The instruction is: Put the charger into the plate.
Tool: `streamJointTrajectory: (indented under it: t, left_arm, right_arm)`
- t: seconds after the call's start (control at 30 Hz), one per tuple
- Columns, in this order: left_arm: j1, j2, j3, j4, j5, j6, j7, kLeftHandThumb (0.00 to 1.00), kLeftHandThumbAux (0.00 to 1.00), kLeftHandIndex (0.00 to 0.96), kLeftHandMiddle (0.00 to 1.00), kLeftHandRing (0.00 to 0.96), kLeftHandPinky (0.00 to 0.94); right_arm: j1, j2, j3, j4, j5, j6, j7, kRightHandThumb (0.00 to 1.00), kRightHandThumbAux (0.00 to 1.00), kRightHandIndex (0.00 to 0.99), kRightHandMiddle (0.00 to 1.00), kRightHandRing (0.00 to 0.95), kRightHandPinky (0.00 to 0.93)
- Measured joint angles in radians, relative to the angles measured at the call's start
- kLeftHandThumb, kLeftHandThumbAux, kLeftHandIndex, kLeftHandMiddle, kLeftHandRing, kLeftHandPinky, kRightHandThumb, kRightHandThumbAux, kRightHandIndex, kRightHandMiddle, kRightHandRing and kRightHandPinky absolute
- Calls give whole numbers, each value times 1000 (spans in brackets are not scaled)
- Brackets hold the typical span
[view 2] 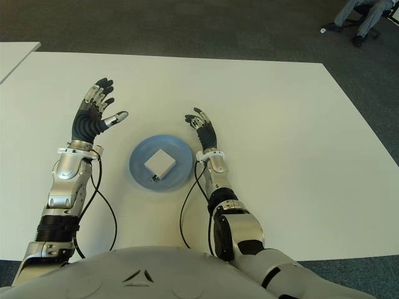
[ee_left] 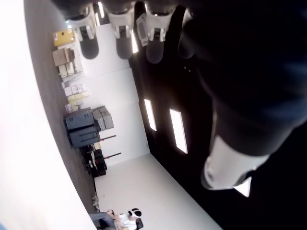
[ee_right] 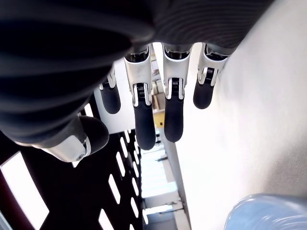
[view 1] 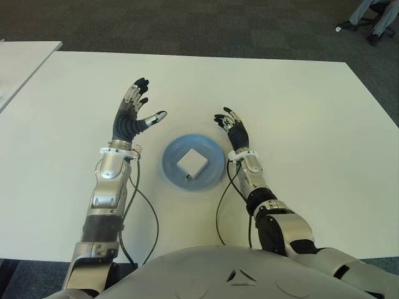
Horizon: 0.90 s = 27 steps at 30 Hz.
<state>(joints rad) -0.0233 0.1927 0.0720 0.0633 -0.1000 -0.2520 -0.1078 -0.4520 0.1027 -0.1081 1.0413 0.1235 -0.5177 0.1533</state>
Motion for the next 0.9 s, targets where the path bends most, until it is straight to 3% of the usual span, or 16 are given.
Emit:
streamJointTrajectory:
  t: [0.37,0.9]
  left_arm:
    - [3,-64,35,269,-86,-122,-97,0,782,77,83,66,82]
    - [50,-118,78,422,-125,-221,-149,0,711,49,61,42,43]
  right_arm:
    - [5,0,-7,-4,3,0,25,0,584,148,361,304,217]
    - [13,1,-28,-11,20,2,58,0,597,146,358,310,240]
